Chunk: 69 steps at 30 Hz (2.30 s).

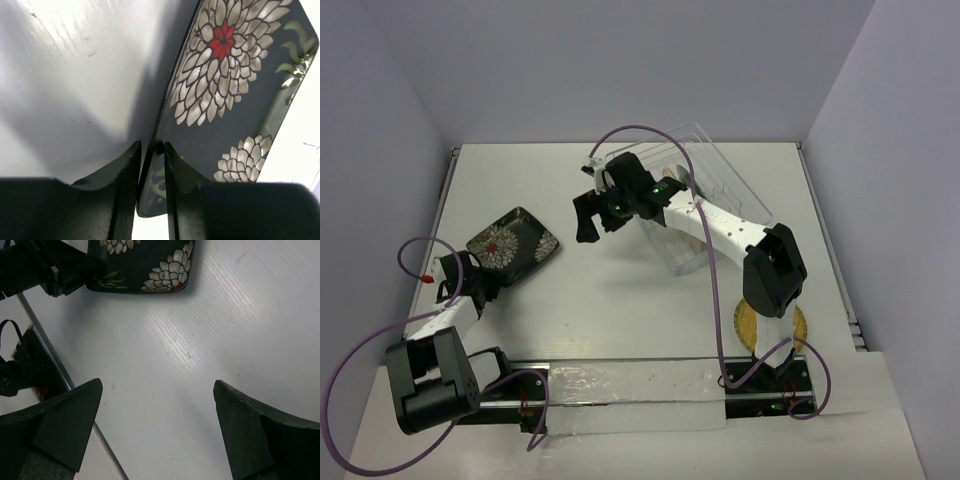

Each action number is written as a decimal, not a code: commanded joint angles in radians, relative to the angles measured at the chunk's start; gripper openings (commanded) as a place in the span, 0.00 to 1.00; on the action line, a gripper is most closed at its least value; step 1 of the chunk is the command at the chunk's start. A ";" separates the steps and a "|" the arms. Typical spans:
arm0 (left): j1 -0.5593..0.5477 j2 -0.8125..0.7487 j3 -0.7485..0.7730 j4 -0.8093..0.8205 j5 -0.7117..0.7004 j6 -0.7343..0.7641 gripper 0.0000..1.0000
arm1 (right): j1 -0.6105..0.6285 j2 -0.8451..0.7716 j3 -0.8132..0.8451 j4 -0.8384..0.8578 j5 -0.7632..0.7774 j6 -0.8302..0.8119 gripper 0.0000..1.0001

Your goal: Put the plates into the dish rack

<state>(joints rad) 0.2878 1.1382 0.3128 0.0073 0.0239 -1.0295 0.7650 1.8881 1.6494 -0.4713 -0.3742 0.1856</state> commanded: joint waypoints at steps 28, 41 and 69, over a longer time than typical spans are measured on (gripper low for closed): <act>-0.048 -0.396 -0.057 0.067 0.335 0.151 0.00 | 0.025 0.249 0.134 0.147 0.066 0.241 0.99; -0.178 -0.505 0.049 -0.003 0.242 0.125 0.00 | 0.025 0.244 0.072 0.154 0.134 0.279 0.98; -0.205 -0.600 0.084 0.207 0.490 0.040 0.00 | -0.029 -0.007 -0.204 0.560 -0.307 0.332 0.24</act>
<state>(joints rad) 0.0937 0.5770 0.3435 -0.0914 0.3531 -0.9329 0.7051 1.9541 1.4632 -0.0063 -0.5908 0.5553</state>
